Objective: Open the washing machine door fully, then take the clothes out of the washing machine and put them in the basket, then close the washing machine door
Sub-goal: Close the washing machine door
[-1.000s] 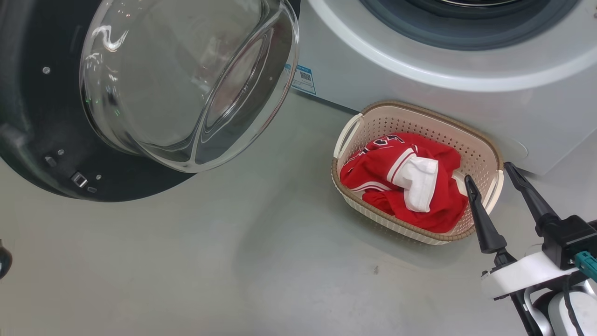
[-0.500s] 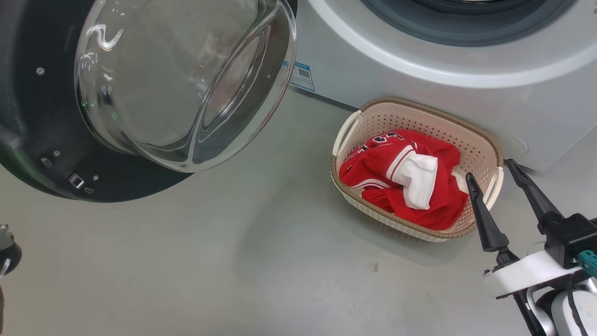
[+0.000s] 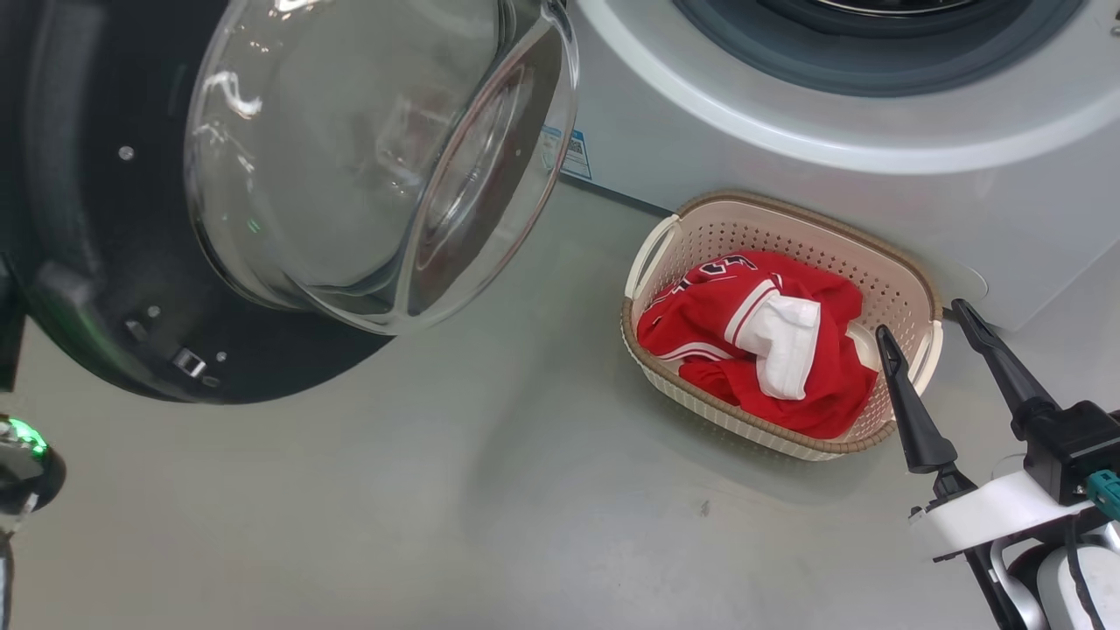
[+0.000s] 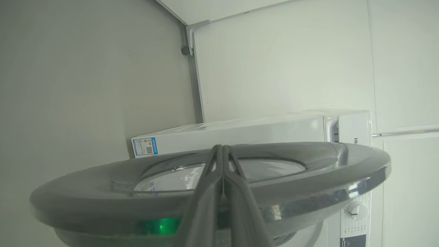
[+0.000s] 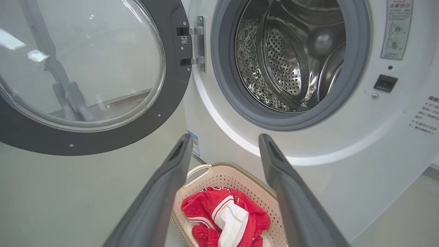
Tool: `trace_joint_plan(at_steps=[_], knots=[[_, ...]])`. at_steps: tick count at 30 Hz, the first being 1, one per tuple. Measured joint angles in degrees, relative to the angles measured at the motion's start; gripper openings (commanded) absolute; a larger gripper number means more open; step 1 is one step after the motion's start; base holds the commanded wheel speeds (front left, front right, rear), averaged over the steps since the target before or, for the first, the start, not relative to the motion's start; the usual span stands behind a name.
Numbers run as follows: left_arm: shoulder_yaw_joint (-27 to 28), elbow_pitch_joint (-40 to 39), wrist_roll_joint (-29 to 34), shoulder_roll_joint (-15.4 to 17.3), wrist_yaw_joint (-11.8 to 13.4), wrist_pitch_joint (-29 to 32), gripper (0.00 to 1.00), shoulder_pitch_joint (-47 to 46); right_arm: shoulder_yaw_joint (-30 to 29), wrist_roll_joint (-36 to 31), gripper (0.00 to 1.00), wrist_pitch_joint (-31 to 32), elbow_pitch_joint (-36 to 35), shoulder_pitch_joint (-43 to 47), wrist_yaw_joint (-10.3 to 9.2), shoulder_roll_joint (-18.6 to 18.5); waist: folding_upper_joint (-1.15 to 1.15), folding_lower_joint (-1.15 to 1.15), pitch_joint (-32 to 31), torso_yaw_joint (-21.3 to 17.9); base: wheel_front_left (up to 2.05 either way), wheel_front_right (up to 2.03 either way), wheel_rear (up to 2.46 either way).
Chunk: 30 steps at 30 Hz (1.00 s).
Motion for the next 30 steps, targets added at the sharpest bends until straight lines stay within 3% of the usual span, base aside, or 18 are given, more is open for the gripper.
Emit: trace_joint_plan(at_steps=[15, 30], knots=[[-2.54, -2.13, -3.42, -1.37, -3.08, 11.14, 0.0, 1.7, 0.08, 0.02, 1.0, 0.0, -0.42, 0.96, -0.1, 0.09, 0.0, 0.0, -0.75, 0.63, 0.0, 0.0, 0.0], [-4.42, -10.21, -3.69, -3.47, -3.61, 18.83, 0.0, 7.14, 1.05, 0.54, 1.0, -0.64, -0.46, 0.99, -0.58, 2.18, 0.0, 0.0, -1.57, -1.18, 0.0, 0.0, 0.0]])
